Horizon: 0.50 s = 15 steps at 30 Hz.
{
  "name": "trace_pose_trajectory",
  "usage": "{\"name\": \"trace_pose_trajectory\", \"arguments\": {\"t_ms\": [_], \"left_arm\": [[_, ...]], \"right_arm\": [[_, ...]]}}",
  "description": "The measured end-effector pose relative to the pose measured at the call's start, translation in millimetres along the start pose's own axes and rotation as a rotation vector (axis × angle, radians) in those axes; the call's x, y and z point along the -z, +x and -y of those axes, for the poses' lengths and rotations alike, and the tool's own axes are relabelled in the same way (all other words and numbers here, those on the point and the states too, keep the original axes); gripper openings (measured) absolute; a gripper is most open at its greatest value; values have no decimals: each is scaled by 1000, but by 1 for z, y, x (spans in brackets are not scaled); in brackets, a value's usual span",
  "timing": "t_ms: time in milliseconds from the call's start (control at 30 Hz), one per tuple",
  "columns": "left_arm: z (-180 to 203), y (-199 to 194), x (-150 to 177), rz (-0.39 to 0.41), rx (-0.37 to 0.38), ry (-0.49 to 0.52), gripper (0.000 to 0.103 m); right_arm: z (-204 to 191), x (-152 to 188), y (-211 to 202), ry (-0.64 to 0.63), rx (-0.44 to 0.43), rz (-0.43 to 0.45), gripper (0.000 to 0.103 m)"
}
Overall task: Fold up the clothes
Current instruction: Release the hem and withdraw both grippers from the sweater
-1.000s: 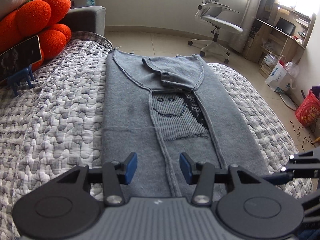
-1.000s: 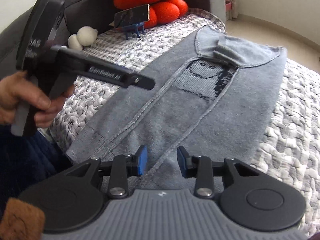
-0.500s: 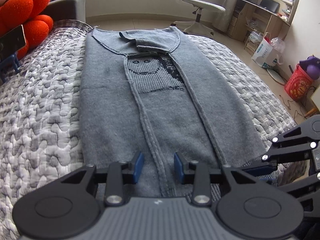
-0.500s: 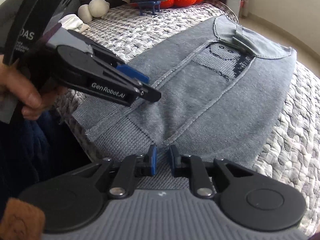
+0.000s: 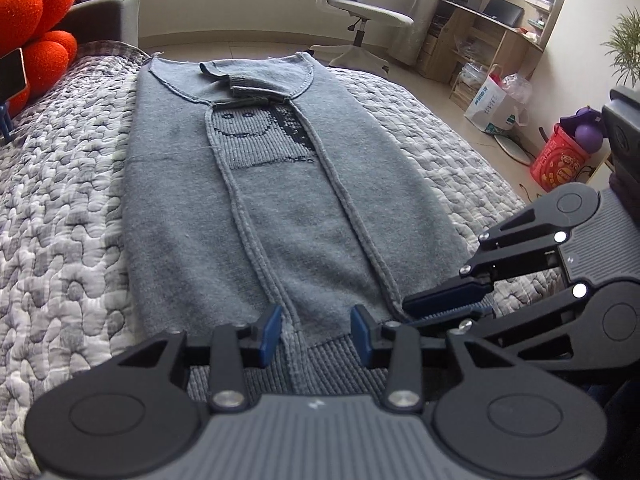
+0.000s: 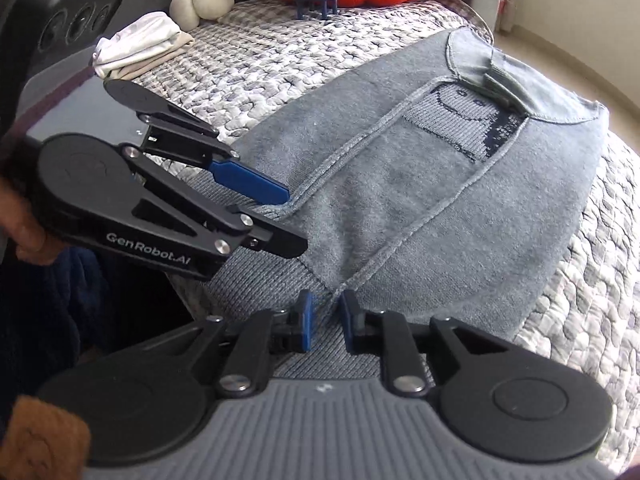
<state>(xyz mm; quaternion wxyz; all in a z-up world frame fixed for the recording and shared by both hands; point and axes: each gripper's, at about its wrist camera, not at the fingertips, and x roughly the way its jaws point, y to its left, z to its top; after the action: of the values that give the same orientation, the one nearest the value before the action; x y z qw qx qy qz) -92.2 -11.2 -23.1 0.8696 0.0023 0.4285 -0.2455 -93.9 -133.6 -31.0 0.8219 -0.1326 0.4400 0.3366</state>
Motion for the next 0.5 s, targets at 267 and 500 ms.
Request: {"name": "trace_pose_trajectory", "arguments": {"t_ms": [267, 500], "left_arm": [[-12, 1, -4, 5, -42, -52, 38], [-19, 2, -6, 9, -86, -73, 38]], "right_arm": [[11, -1, -8, 46, 19, 9, 21], [13, -1, -6, 58, 46, 0, 21]]}}
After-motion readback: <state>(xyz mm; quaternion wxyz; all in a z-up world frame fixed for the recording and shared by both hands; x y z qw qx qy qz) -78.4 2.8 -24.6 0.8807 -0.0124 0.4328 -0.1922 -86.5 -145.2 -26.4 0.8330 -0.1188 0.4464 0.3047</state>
